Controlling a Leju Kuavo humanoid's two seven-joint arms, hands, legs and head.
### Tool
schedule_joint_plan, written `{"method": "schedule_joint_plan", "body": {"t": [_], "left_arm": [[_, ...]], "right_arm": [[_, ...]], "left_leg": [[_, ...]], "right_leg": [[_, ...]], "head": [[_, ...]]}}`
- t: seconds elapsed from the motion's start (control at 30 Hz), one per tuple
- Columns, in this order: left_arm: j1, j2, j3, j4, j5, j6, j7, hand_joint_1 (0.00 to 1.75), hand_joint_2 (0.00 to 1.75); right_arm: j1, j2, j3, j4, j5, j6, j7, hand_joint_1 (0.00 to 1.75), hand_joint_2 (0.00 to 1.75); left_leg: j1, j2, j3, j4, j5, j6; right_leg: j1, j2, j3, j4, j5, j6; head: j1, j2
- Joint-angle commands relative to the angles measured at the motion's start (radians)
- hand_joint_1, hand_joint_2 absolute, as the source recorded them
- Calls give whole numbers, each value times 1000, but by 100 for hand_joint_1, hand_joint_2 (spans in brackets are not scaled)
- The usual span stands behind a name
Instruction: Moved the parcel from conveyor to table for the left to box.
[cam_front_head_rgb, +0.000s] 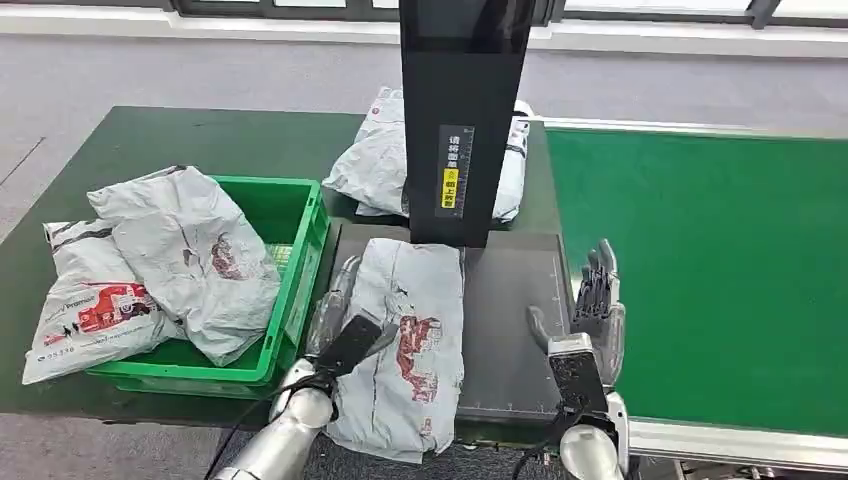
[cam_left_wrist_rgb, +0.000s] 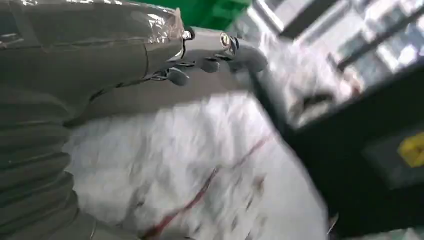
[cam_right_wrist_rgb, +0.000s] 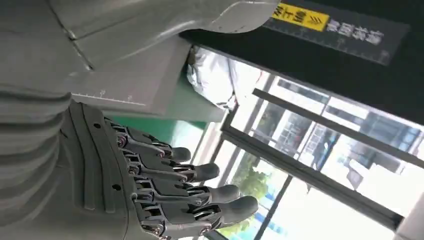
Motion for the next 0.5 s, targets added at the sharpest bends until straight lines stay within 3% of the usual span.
{"method": "schedule_joint_plan", "body": {"t": [0.03,0.23,0.27,0.3,0.5], "left_arm": [[-104,46,-194,324,-214,-265,137,0,175],[-109,46,-191,332,-222,-287,139,0,175],[-111,47,-192,331,-234,-299,140,145,175],[-115,48,-194,332,-245,-310,142,175,175],[-140,29,-67,259,-217,-113,118,175,175]], "right_arm": [[-101,-2,-31,205,72,72,73,0,175],[-103,0,-33,224,71,77,71,0,175],[-99,1,-35,215,71,81,72,0,175],[-94,0,-37,213,73,84,72,0,175],[-45,7,-63,149,71,96,78,0,175]], "left_leg": [[-1,3,3,-3,1,2],[-1,-1,8,-4,1,3],[-1,0,9,-4,2,3],[-1,-1,10,-3,0,3],[-2,0,2,-5,3,6]], "right_leg": [[0,1,2,-2,1,-3],[-1,-4,11,-3,1,-2],[0,-3,11,-4,1,-3],[-1,-4,14,-2,0,-3],[0,-4,15,-6,1,-4]], "head": [[0,0],[0,0],[0,0],[0,0],[0,0]]}}
